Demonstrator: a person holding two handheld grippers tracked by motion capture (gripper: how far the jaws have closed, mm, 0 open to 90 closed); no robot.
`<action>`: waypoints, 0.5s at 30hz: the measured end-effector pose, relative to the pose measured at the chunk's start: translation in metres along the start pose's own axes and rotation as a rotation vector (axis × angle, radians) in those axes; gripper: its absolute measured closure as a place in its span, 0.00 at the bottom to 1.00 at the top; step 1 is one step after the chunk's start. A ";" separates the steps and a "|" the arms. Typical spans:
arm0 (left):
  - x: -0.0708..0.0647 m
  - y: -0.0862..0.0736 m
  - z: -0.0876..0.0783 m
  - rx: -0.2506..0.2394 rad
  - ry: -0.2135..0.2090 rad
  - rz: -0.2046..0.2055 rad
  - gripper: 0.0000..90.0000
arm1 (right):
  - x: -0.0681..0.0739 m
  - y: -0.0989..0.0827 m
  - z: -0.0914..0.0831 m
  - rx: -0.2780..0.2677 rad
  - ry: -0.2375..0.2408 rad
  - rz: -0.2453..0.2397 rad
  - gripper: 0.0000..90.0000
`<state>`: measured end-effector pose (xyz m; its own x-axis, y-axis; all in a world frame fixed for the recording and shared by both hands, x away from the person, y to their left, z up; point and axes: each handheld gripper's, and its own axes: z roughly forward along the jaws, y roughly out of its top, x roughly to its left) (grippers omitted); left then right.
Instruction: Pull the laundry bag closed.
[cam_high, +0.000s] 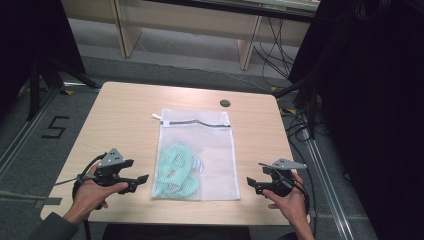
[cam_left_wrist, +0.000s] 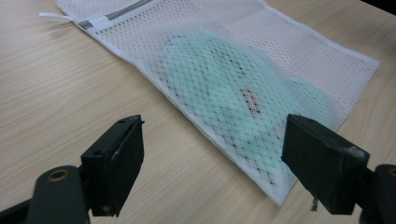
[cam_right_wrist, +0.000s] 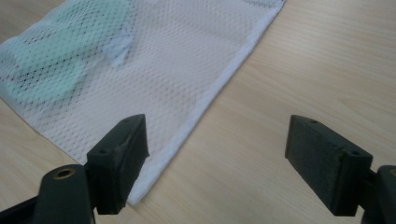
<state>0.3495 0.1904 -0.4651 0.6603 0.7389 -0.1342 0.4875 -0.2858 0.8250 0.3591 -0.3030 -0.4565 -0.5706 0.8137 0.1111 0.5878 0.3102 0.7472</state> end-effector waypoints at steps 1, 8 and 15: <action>0.000 0.000 0.000 0.005 -0.004 0.002 0.23 | 0.001 0.000 0.000 -0.003 0.003 0.005 0.27; -0.005 -0.001 0.003 0.014 -0.030 -0.003 0.22 | -0.001 0.001 0.001 0.004 0.002 -0.079 0.32; -0.011 0.000 0.007 0.002 -0.058 0.022 0.27 | 0.000 0.001 0.002 0.000 0.005 -0.098 0.39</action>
<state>0.3459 0.1782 -0.4674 0.7025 0.6962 -0.1478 0.4739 -0.3027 0.8269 0.3603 -0.3017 -0.4569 -0.6282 0.7770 0.0409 0.5290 0.3880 0.7547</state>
